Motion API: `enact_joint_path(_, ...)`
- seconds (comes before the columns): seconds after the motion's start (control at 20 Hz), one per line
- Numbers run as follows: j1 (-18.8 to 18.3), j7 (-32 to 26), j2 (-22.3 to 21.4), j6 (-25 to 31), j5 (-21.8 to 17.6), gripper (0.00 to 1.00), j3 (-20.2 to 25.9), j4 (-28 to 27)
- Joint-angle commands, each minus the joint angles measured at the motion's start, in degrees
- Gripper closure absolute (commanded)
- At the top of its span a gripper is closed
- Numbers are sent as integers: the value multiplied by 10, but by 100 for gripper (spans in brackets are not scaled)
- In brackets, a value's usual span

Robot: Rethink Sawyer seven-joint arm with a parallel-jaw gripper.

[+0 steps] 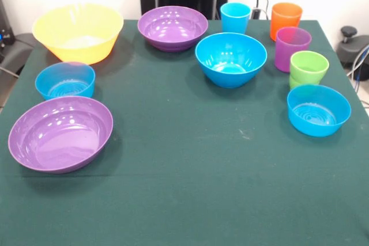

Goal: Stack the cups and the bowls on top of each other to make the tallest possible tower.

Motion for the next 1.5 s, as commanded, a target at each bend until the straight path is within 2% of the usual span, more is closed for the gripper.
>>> enact_joint_path(0.05,-37,-87,14,36,-50,0,12,-52)
enact_joint_path(0.2,-69,-148,44,-27,-37,0,8,-33)
enact_joint_path(0.4,-114,-229,71,-82,-15,0,17,-17)
enact_joint_path(0.6,-162,-294,90,-76,-1,0,43,-34)
enact_joint_path(0.75,-190,-316,107,-52,-3,0,69,-61)
enact_joint_path(0.85,-200,-323,110,-56,-4,0,83,-60)
enact_joint_path(1.05,-193,-302,108,-71,-5,0,94,-42)
enact_joint_path(1.5,-147,-240,91,-138,9,0,85,23)
